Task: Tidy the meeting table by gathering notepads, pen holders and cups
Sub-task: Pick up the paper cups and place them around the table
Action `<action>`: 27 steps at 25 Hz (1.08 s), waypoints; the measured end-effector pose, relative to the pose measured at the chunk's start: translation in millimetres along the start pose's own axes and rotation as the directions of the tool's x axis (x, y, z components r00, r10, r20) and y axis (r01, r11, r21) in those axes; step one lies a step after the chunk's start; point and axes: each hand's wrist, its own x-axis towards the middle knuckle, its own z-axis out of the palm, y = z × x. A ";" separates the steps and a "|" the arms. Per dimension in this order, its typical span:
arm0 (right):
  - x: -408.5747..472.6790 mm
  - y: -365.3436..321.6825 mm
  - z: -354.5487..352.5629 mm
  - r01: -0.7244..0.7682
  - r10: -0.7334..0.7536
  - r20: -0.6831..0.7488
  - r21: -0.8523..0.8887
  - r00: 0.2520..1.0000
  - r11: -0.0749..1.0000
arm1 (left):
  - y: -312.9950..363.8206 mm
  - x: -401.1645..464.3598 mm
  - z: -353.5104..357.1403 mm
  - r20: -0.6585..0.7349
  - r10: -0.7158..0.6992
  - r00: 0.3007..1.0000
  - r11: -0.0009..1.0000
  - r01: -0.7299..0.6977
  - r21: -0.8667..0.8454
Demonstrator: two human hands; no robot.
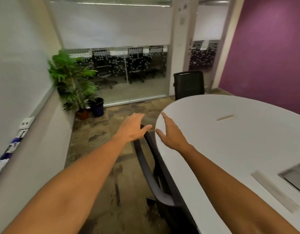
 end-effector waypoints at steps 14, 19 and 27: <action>281.7 -106.4 186.2 0.106 -0.099 0.138 -0.046 0.985 0.993 | -317.1 109.0 -30.2 -0.073 -0.218 0.973 0.969 0.207 -0.131; 349.3 -113.5 249.5 0.137 -0.120 0.195 -0.074 0.973 0.988 | -375.7 148.6 -25.3 -0.082 -0.223 0.971 0.967 0.210 -0.147; 507.0 -83.4 333.6 0.193 -0.178 0.207 -0.055 0.962 0.980 | -473.5 284.4 4.4 -0.120 -0.200 0.972 0.975 0.186 -0.119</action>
